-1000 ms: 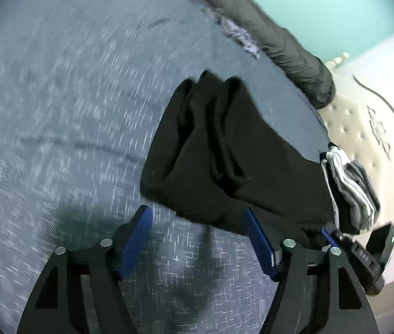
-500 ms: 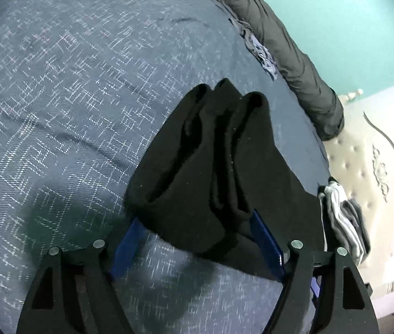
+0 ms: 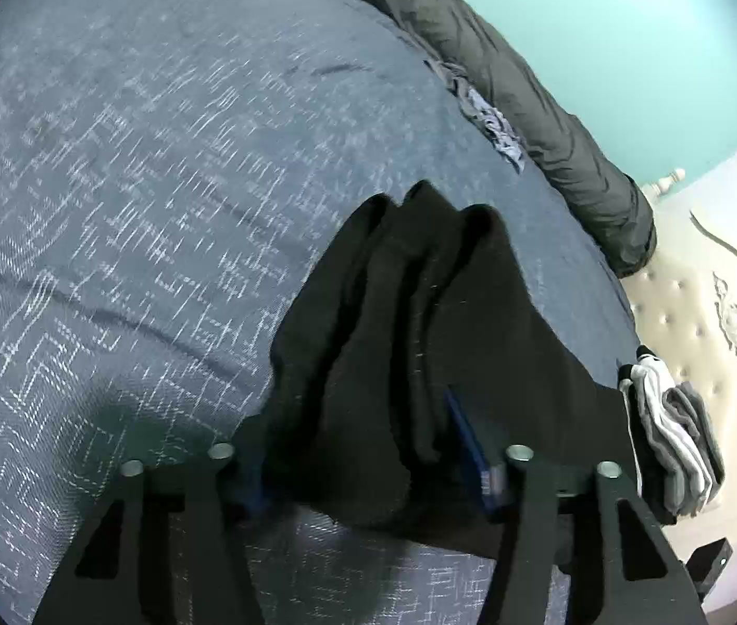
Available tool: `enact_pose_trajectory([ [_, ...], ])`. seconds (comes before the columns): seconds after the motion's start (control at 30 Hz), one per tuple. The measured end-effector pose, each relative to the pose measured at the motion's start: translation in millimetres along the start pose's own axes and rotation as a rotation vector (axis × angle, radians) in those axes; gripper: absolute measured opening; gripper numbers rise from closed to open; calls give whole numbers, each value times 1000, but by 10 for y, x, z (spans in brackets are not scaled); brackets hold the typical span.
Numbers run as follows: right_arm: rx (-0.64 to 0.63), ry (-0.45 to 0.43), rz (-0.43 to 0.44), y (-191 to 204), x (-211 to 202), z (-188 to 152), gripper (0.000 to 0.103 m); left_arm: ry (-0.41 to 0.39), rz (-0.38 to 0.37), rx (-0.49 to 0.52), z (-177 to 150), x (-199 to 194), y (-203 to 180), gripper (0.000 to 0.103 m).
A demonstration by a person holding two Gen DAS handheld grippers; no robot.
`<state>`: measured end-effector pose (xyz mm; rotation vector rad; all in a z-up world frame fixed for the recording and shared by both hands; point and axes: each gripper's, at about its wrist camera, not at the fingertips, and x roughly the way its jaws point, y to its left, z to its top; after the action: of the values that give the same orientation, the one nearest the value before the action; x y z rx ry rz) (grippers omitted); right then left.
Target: Fold clothes
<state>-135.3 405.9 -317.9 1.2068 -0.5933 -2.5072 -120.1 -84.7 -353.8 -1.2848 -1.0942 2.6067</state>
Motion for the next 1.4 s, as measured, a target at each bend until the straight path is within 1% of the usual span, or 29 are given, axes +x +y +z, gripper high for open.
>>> enact_pose_trajectory([
  [0.13,-15,-6,-7,-68,-41,26,57,-12,-29,20,26,-77,-65,42],
  [0.2,11,2,18,-113,-53,27,57,-16,-42,34,33,-113,-110,38],
  [0.27,23,15,62,-120,-88,35,57,-21,-59,46,52,-141,-167,33],
  [0.33,26,16,77,-135,-151,58,57,-31,-67,66,81,-163,-247,31],
  [0.4,51,0,102,-183,-226,86,57,-45,-70,89,97,-196,-334,30],
  [0.43,73,-23,109,-234,-280,104,57,-50,-70,96,95,-208,-362,29],
  [0.47,83,-41,104,-261,-318,116,57,-52,-70,101,96,-217,-389,28],
  [0.57,95,-85,45,-372,-398,136,58,-56,-75,111,102,-245,-461,27],
  [0.73,147,-86,22,-589,-371,159,58,-64,-96,132,148,-333,-649,25],
  [0.93,156,-98,53,-635,-397,188,58,-76,-139,227,206,-393,-1237,22],
  [1.03,165,-104,62,-659,-418,201,58,-64,-166,300,182,-351,-1697,20],
  [1.07,170,-106,63,-671,-424,201,58,-60,-177,329,163,-325,-1876,18],
  [1.17,188,-113,68,-732,-447,215,58,-21,-209,427,24,-151,-2455,16],
  [1.2,191,-114,69,-752,-452,216,58,4,-219,468,-81,-29,-2664,16],
  [1.23,195,-115,71,-771,-457,218,58,31,-228,510,-196,105,-2878,16],
  [1.3,198,-113,76,-801,-453,220,58,90,-236,565,-440,374,-3136,15],
  [1.33,204,-110,79,-825,-444,223,58,158,-226,601,-646,614,-3256,14],
  [1.37,210,-107,79,-851,-431,220,58,202,-214,625,-786,778,-3304,10],
  [1.4,216,-102,80,-872,-415,216,58,231,-204,635,-891,877,-3305,1],
])
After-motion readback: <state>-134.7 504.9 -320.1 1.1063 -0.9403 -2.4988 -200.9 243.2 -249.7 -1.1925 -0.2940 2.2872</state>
